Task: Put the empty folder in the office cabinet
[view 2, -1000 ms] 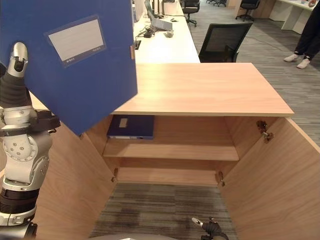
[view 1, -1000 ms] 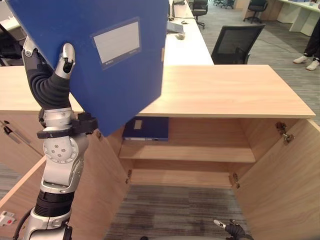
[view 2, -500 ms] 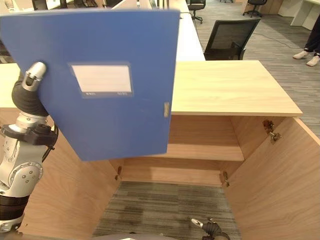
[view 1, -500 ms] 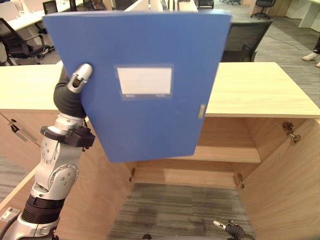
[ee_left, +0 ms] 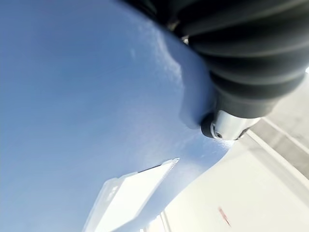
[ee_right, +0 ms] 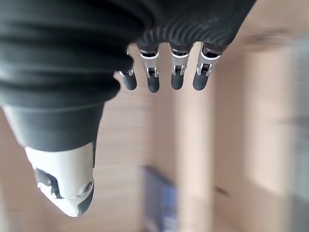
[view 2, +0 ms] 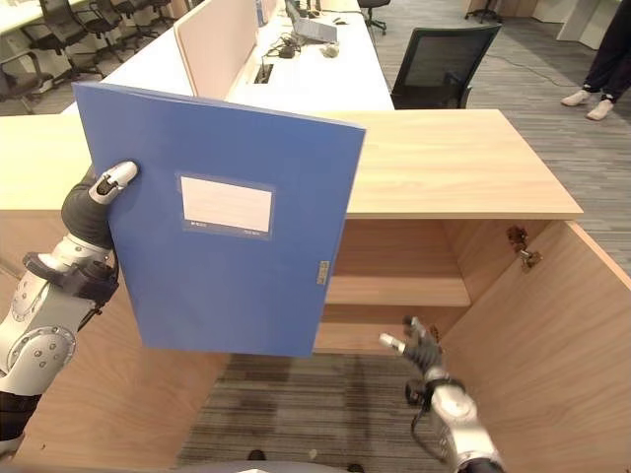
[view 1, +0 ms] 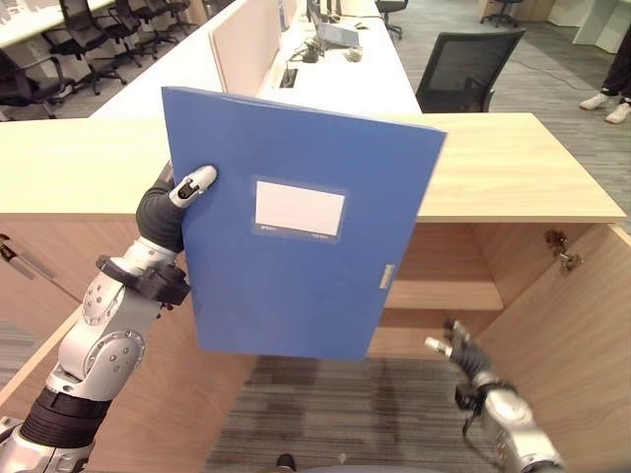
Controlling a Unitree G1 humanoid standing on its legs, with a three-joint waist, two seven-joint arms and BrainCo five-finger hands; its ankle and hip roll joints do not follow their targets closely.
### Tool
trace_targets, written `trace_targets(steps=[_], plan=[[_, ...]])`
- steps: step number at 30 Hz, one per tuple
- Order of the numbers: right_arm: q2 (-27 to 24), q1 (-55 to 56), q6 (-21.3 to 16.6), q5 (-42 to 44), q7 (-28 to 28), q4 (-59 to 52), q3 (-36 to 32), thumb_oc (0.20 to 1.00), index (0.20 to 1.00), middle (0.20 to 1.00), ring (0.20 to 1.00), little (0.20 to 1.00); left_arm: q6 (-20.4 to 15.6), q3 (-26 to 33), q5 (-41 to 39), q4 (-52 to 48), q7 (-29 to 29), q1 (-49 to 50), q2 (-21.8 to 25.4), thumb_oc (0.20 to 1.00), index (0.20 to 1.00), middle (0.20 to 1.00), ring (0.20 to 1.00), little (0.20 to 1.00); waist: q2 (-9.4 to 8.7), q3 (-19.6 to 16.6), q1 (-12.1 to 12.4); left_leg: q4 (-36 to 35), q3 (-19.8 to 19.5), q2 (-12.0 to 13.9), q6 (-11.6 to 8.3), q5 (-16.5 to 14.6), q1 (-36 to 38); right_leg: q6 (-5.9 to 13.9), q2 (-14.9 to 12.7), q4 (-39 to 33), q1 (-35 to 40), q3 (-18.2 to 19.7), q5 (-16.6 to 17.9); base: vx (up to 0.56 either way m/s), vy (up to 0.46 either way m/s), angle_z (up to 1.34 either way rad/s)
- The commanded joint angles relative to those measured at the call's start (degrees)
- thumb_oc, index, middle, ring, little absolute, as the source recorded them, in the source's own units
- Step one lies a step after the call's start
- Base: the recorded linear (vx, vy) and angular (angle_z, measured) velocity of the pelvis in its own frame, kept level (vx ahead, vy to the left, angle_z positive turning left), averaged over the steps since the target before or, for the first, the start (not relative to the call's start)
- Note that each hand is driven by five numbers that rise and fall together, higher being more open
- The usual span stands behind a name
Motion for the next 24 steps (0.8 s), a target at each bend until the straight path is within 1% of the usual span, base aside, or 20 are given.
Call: trace_targets(steps=[1, 2, 3, 4, 10, 13, 18, 20, 21, 24], plan=[[-2.20, -1.74, -1.94, 3.73, 2.60, -1.84, 0.00, 1.000, 1.000, 1.000, 1.000, 1.000, -3.64, 1.03, 1.79, 1.88, 0.22, -2.34, 0.79, 0.200, 0.200, 0.200, 0.200, 0.200, -1.06, -2.14, -0.11, 0.33, 1.40, -1.12, -1.13, -1.80, 0.14, 6.52, -1.50, 8.17, -5.27, 1.17, -3.73, 0.00, 0.000, 0.00], [-3.90, -1.84, -2.03, 4.35, 3.76, -5.21, -0.98, 1.000, 1.000, 1.000, 1.000, 1.000, -3.63, 1.30, 2.59, 2.49, 0.30, -2.33, -0.02, 0.200, 0.200, 0.200, 0.200, 0.200, -1.19, -2.08, -0.33, 0.34, 1.43, -1.09, -1.13, -1.78, 0.09, 6.53, -1.53, 8.25, -5.43, 1.39, -3.66, 0.00, 0.002, -0.03], [-3.96, -1.78, -1.97, 4.36, 3.77, -5.29, -1.03, 1.000, 1.000, 1.000, 1.000, 1.000, -3.63, 1.29, 2.62, 2.50, 0.30, -2.34, -0.08, 0.200, 0.200, 0.200, 0.200, 0.200, -1.14, -2.08, -0.31, 0.35, 1.43, -1.09, -1.13, -1.79, 0.09, 6.53, -1.52, 8.26, -5.45, 1.40, -3.67, 0.01, 0.003, -0.07], [-5.36, -1.22, -1.90, 4.52, 4.96, -8.53, -2.11, 1.000, 1.000, 1.000, 1.000, 1.000, -3.61, 1.93, 3.05, 3.23, 0.18, -2.29, -0.84, 0.200, 0.200, 0.200, 0.200, 0.200, -1.22, -2.12, -0.60, 0.32, 1.47, -1.03, -1.13, -1.82, 0.08, 6.58, -1.54, 8.28, -5.61, 1.47, -3.65, 0.00, 0.001, -0.08], [-6.23, -1.22, -1.65, 6.69, 7.24, -10.08, -3.16, 1.000, 1.000, 1.000, 1.000, 1.000, -3.97, 2.72, 4.37, 5.03, -0.01, -3.57, -2.41, 0.200, 0.200, 0.200, 0.200, 0.200, -1.27, -2.22, -0.98, 0.26, 1.61, -0.97, -1.14, -1.84, -0.07, 6.59, -1.46, 8.21, -5.84, 1.72, -3.70, 0.01, 0.002, -0.03], [-5.83, -1.35, -1.77, 7.99, 8.15, -10.13, -3.56, 1.000, 1.000, 1.000, 1.000, 1.000, -4.08, 3.29, 4.76, 5.84, 0.05, -4.40, -3.13, 0.200, 0.200, 0.200, 0.200, 0.200, -1.29, -2.30, -1.18, 0.25, 1.56, -0.93, -1.14, -1.88, 0.00, 6.61, -1.44, 8.23, -5.93, 1.80, -3.74, 0.00, 0.000, 0.00], [-5.22, -1.62, -0.85, 14.21, 13.60, -12.18, -2.73, 1.000, 1.000, 1.000, 1.000, 1.000, -4.57, 4.27, 4.94, 7.00, -0.76, -6.82, -3.37, 0.200, 0.200, 0.200, 0.200, 0.200, -1.31, -2.42, -1.33, 0.25, 1.58, -0.89, -1.27, -1.81, 0.09, 6.61, -1.43, 8.35, -5.92, 1.85, -3.94, 0.00, 0.000, 0.00], [-5.59, -2.11, -0.26, 15.89, 15.68, -13.32, -1.77, 1.000, 1.000, 1.000, 1.000, 1.000, -4.55, 4.16, 4.63, 7.05, -1.34, -7.56, -3.23, 0.200, 0.200, 0.200, 0.200, 0.200, -1.35, -2.45, -1.27, 0.30, 1.53, -0.87, -1.29, -1.75, 0.09, 6.61, -1.37, 8.44, -5.91, 1.85, -3.99, 0.00, 0.000, 0.00], [-5.61, -2.13, -0.25, 15.94, 15.72, -13.31, -1.78, 1.000, 1.000, 1.000, 1.000, 1.000, -4.55, 4.17, 4.62, 7.07, -1.36, -7.57, -3.22, 0.200, 0.200, 0.200, 0.200, 0.200, -1.35, -2.44, -1.28, 0.30, 1.53, -0.87, -1.29, -1.76, 0.09, 6.61, -1.37, 8.45, -5.91, 1.85, -4.00, 0.00, 0.000, 0.00], [-7.09, -2.83, 1.08, 18.61, 20.11, -16.67, 0.18, 1.000, 1.000, 1.000, 1.000, 1.000, -4.63, 3.32, 4.41, 6.92, -2.68, -9.32, -3.32, 0.200, 0.200, 0.200, 0.200, 0.200, -1.42, -2.57, -1.32, 0.31, 1.47, -0.82, -1.33, -1.69, 0.17, 6.71, -1.39, 8.61, -5.94, 1.71, -4.06, 0.00, 0.000, 0.00]])
